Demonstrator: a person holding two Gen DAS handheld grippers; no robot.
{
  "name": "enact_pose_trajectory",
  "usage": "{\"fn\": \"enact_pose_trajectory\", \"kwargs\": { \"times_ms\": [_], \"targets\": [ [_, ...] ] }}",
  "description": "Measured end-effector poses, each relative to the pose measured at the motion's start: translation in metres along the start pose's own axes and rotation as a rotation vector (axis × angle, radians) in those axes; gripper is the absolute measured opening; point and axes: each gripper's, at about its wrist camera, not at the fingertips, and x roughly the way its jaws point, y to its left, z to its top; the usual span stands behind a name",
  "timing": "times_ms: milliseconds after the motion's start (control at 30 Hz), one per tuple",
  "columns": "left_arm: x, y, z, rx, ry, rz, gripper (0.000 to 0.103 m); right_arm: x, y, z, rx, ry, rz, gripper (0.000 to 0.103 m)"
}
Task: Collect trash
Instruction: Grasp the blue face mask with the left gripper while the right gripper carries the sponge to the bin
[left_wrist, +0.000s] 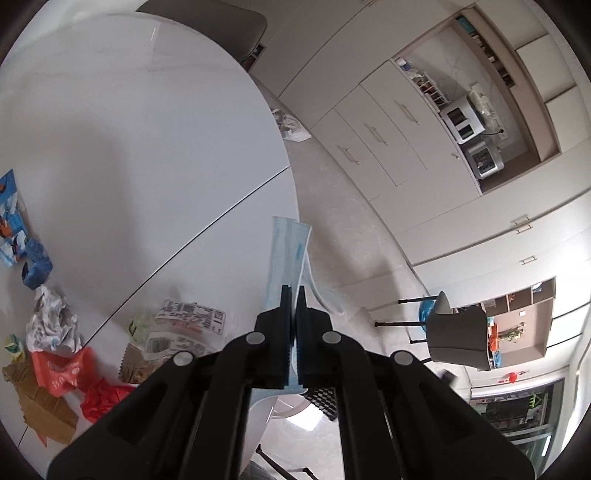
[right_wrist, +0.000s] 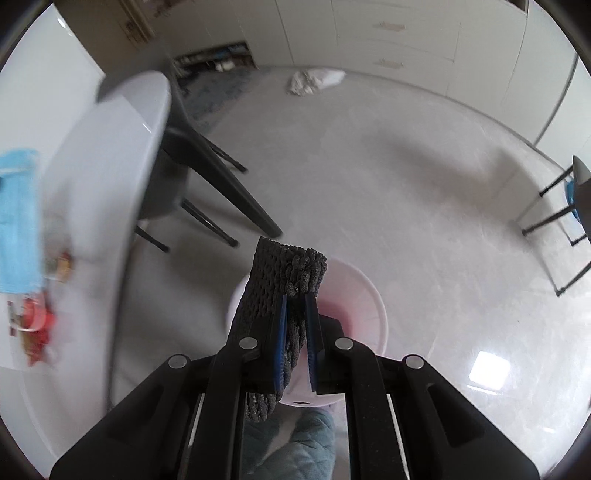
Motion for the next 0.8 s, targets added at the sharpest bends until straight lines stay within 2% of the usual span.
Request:
{"fn": "enact_pose_trajectory", "kwargs": {
  "times_ms": [267, 367, 400, 433, 467, 533, 633, 800],
  "targets": [
    [-0.022, -0.008, -0.006, 0.064, -0.005, -0.028, 0.002, 0.118, -0.001, -0.023, 0.019, 0.147, -0.058, 0.011],
    [-0.027, -0.011, -0.01, 0.093, -0.002, -0.024, 0.002, 0.156, 0.0, -0.03, 0.025, 0.194, -0.097, 0.014],
    [-0.028, -0.011, -0.011, 0.098, 0.002, -0.024, 0.002, 0.167, 0.0, -0.034, 0.032, 0.212, -0.114, 0.018],
    [-0.028, -0.012, -0.011, 0.104, 0.006, -0.025, 0.002, 0.171, -0.001, -0.037, 0.037, 0.223, -0.121, 0.031],
    [-0.029, -0.011, -0.011, 0.105, 0.009, -0.022, 0.002, 0.179, -0.002, -0.04, 0.048, 0.239, -0.135, 0.05],
    [-0.03, -0.009, -0.013, 0.108, 0.017, -0.022, 0.002, 0.181, -0.002, -0.04, 0.056, 0.245, -0.161, 0.06],
    [-0.03, -0.014, -0.014, 0.126, 0.025, -0.025, 0.002, 0.164, -0.002, -0.04, 0.069, 0.214, -0.153, 0.068],
    [-0.026, -0.045, -0.024, 0.191, 0.061, -0.061, 0.002, 0.095, -0.017, -0.029, 0.115, 0.117, -0.151, 0.071]
  ]
}}
